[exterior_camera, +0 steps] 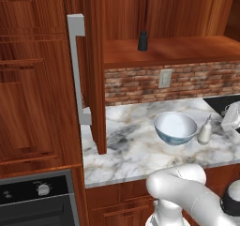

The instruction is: Retrieve the bottle and the shaker from the cabinet and place them next to the mixing bowl on the counter. Then add garlic from the fridge to the mixing bowl.

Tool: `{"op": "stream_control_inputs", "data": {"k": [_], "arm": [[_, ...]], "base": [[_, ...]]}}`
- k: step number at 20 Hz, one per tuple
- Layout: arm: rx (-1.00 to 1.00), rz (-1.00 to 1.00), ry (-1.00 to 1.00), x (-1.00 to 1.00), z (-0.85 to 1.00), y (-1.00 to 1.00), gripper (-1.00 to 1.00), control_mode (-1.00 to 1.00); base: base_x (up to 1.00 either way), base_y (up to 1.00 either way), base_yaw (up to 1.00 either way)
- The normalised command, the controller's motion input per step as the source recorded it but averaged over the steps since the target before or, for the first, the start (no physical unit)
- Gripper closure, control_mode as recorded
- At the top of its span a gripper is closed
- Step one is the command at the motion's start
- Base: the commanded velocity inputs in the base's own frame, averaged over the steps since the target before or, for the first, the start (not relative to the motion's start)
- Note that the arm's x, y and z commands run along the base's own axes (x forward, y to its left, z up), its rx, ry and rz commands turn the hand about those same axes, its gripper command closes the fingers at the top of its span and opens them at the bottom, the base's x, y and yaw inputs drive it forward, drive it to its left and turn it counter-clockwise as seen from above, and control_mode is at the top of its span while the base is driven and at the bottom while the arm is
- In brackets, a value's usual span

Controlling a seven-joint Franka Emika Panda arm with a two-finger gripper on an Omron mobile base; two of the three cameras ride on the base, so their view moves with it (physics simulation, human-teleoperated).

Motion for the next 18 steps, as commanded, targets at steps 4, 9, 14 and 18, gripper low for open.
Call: {"op": "stream_control_inputs", "data": {"k": [4, 9, 14, 18], "arm": [[-0.23, -0.37, -0.04, -0.01, 0.34, 1.00, -1.00, -1.00], [-0.22, -0.40, 0.00, 0.00, 0.37, 1.00, -1.00, -1.00], [-0.18, -0.23, 0.00, -0.04, 0.60, 0.89, -1.00, -1.00], [-0.02, -0.13, -0.05, -0.62, 0.81, 0.28, -1.00, -1.00]], "base": [[0.00, 0.00, 0.00], [0.00, 0.00, 0.00], [0.00, 0.00, 0.00], [0.00, 0.00, 0.00]]}}
